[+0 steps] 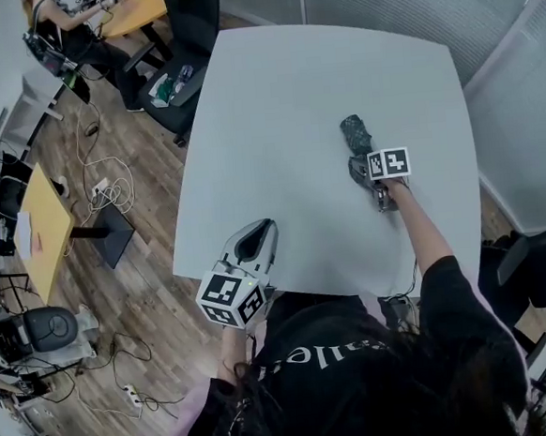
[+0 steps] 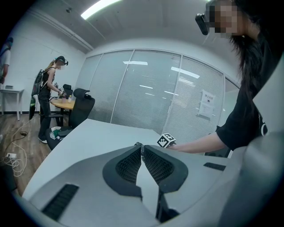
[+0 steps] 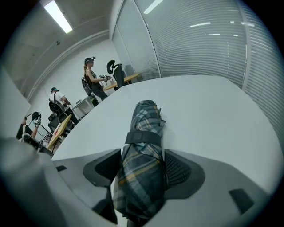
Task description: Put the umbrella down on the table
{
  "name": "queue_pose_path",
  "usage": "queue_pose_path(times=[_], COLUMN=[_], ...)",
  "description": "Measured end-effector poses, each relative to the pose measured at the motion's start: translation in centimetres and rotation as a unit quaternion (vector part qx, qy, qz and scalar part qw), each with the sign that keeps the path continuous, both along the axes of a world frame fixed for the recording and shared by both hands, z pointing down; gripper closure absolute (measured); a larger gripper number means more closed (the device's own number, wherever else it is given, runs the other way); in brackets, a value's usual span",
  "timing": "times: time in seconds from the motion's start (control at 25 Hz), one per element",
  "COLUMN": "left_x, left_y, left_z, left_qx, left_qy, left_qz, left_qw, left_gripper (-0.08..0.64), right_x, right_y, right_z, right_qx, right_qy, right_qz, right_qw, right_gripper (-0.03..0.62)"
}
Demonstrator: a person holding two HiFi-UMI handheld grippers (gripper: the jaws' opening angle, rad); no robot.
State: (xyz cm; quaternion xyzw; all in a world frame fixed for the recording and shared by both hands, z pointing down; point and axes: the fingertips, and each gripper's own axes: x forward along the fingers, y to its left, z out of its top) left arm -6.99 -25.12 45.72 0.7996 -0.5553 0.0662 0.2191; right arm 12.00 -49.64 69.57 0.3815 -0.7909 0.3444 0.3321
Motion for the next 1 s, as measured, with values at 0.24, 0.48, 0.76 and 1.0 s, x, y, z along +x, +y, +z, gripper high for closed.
queue_pose_path(times=[0.24,0.48,0.76,1.0], left_x=[0.2,1.2,3.1,4.6], left_y=[0.5,1.4,2.2,3.5], left_z=[0.1,0.1,0.1,0.2], left_qx=[-0.002,-0.001,0.002,0.004], left_qy=[0.007,0.017,0.026,0.034], left_qz=[0.012,0.038,0.072,0.099], left_qw=[0.9999,0.9991,0.997,0.9946], left_gripper=[0.534,0.534,0.534,0.534], right_x=[0.8,0.9,0.9,0.2], right_y=[0.9,5.3,12.1,17.9], right_z=[-5.2,-10.4,-15.2,-18.0], right_qx=[0.055,0.088,0.125,0.163], right_qy=[-0.049,-0.097,-0.135,-0.141], right_qz=[0.02,0.019,0.002,-0.007], right_qw=[0.997,0.991,0.983,0.976], right_gripper=[0.302,0.311,0.342,0.383])
